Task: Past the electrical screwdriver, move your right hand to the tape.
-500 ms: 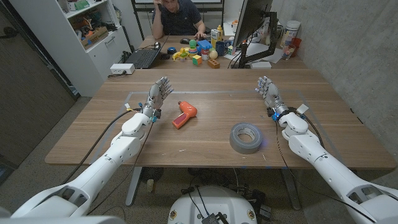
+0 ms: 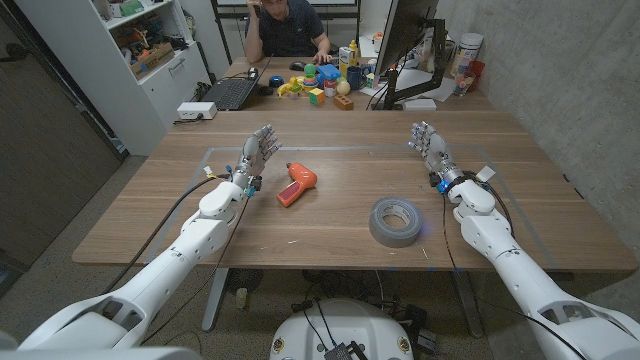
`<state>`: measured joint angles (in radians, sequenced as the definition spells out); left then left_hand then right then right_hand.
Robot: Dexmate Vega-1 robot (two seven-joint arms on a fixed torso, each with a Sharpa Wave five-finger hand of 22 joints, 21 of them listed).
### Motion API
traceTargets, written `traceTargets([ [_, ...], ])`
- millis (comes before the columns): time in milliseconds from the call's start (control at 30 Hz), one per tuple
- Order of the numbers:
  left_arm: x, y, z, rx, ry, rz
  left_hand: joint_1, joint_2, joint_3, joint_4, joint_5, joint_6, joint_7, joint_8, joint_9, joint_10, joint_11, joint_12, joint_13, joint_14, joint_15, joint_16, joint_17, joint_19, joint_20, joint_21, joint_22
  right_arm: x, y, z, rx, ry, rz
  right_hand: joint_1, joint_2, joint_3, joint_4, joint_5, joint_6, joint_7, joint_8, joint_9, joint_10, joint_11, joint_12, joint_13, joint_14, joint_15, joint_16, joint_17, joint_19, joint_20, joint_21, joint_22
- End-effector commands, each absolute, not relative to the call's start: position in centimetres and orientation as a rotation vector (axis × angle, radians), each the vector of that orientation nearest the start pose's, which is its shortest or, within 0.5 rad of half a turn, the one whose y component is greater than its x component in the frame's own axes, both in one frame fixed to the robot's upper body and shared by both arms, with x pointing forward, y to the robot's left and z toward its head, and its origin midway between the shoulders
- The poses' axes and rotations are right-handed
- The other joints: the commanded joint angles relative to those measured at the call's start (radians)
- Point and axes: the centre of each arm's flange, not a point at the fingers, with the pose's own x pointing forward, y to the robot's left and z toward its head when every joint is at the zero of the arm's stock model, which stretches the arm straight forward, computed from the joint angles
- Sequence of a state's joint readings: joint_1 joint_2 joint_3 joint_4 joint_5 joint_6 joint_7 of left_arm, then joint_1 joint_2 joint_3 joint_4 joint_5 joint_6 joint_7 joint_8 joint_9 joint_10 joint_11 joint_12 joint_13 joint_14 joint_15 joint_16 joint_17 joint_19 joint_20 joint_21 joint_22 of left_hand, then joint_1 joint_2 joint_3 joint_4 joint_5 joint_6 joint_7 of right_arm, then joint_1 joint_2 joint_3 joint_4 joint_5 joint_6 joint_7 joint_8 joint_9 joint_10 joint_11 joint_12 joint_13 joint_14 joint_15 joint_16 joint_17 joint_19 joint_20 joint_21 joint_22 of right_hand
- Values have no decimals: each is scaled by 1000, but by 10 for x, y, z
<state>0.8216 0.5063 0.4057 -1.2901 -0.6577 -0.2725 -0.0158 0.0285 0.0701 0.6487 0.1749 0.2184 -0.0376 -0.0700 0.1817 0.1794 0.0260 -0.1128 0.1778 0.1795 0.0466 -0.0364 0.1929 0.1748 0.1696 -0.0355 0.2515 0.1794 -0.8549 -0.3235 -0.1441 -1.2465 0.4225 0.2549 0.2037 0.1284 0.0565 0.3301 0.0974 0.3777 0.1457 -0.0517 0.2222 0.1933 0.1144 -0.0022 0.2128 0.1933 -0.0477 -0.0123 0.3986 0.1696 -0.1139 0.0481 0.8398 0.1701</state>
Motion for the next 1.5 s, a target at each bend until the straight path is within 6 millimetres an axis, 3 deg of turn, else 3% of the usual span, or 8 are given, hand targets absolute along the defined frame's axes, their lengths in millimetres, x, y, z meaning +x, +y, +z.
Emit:
traceTargets([
  [33,660,273,-30,-36,-559,-228,-2,97,5,-2,4,2,-10,8,2,1,-8,6,3,12,-55,8,2,8,-31,2,5,642,-279,-12,-79,-695,274,19,-52,-18,-32,-1,39,-25,6,1,39,-10,9,3,30,19,-9,3,23,23,-12,1],
  [300,661,269,-28,-29,-556,-238,-2,97,5,-2,4,3,-10,8,2,0,-8,6,3,12,-55,8,2,8,-31,0,5,624,-259,10,-233,-731,322,44,-103,-46,-61,-2,46,-48,-3,0,56,-3,6,5,38,51,-21,4,35,53,-35,-1],
  [367,661,269,-28,-29,-557,-239,-3,97,4,0,3,2,-11,7,2,-2,-8,6,3,11,-55,7,2,8,-30,-3,5,620,-254,16,-281,-730,337,52,-115,-53,-68,-1,45,-53,-6,0,53,-2,3,5,35,61,-25,5,34,70,-43,-1],
  [500,661,267,-28,-32,-558,-241,-3,97,4,-1,3,2,-11,8,2,-1,-9,6,3,12,-55,8,2,9,-30,-3,5,612,-242,26,-380,-728,368,76,-143,-70,-88,0,45,-73,-11,2,40,-3,-7,7,28,78,-39,7,32,141,-68,-1],
  [600,662,266,-28,-34,-557,-242,-3,97,4,-1,3,2,-10,7,2,0,-9,6,3,12,-54,7,2,10,-30,-4,5,607,-234,33,-444,-726,393,85,-150,-76,-94,1,46,-90,-13,2,36,-6,-9,9,31,85,-42,8,32,160,-79,-1],
  [967,664,262,-27,-27,-545,-246,-4,97,4,0,3,2,-10,7,3,-1,-10,6,3,12,-54,7,2,12,-29,-11,6,595,-206,44,-613,-730,486,124,-177,-98,-121,2,30,-163,-20,6,30,-27,-12,13,41,87,-51,10,48,167,-111,0],
  [1233,668,257,-24,-20,-539,-254,-4,97,3,0,3,2,-10,7,3,-1,-8,6,3,13,-54,8,2,14,-30,-14,6,582,-186,51,-775,-715,546,158,-185,-105,-140,6,6,-168,-25,9,4,-20,-19,16,33,91,-62,10,53,168,-130,0],
  [1500,670,255,-24,-22,-533,-257,-4,97,3,0,3,1,-9,7,3,0,-9,6,3,13,-53,8,2,15,-30,-16,6,564,-180,47,-974,-644,494,207,-192,-117,-165,15,-9,-168,-21,15,-61,-38,-28,22,5,95,-85,12,57,169,-168,0],
])
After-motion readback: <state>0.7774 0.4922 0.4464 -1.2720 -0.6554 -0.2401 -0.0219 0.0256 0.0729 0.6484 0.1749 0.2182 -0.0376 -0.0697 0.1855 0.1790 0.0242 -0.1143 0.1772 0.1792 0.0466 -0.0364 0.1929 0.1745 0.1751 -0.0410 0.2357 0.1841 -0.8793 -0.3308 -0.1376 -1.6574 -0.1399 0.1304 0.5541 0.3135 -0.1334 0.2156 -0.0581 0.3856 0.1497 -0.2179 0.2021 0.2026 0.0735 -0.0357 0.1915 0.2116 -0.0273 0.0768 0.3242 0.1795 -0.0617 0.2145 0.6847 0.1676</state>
